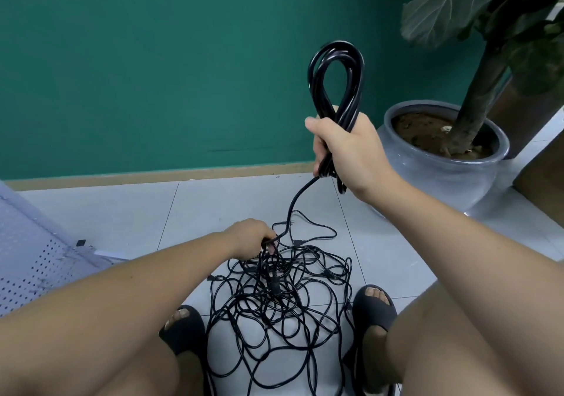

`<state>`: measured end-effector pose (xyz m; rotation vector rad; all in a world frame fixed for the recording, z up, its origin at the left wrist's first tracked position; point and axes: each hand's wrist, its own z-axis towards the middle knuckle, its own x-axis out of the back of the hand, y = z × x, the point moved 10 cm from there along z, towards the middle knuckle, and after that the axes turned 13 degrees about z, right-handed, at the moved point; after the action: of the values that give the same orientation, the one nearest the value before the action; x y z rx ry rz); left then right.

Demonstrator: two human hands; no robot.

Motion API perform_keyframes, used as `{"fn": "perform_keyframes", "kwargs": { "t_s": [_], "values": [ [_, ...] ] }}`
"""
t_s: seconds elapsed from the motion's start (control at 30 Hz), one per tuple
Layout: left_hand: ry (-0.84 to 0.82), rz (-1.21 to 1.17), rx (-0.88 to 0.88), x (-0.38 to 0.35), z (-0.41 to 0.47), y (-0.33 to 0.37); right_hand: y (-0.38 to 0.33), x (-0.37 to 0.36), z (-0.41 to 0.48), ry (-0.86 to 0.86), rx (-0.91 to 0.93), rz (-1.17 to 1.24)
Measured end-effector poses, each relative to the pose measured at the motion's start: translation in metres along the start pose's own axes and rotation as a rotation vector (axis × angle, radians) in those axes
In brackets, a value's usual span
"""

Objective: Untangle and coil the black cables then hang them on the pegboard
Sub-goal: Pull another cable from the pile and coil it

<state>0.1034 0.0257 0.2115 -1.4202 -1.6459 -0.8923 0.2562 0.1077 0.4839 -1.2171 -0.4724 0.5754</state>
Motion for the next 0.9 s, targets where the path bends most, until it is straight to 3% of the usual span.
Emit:
{"fn": "perform_keyframes", "kwargs": {
  "t_s": [0.17, 0.23, 0.47, 0.6, 0.8, 0.9],
  "values": [
    [-0.147, -0.312, -0.042, -0.008, -0.003, 0.005, 0.001, 0.013, 0.005, 0.028, 0.004, -0.017],
    [-0.136, -0.387, -0.011, -0.001, -0.007, -0.002, 0.003, 0.018, 0.008, 0.036, 0.004, -0.013],
    [0.090, -0.354, 0.049, 0.031, -0.006, -0.018, 0.009, 0.024, 0.006, 0.034, -0.023, -0.007],
    [0.350, -0.305, 0.117, 0.061, -0.008, -0.028, 0.018, 0.019, -0.001, 0.001, -0.073, -0.079],
    [0.563, -0.768, 0.309, 0.091, -0.027, -0.062, 0.039, 0.012, -0.007, -0.029, -0.167, -0.266],
    [0.517, -0.737, 0.351, 0.094, -0.033, -0.073, 0.037, 0.018, -0.005, 0.011, -0.163, -0.295]
  ]
}}
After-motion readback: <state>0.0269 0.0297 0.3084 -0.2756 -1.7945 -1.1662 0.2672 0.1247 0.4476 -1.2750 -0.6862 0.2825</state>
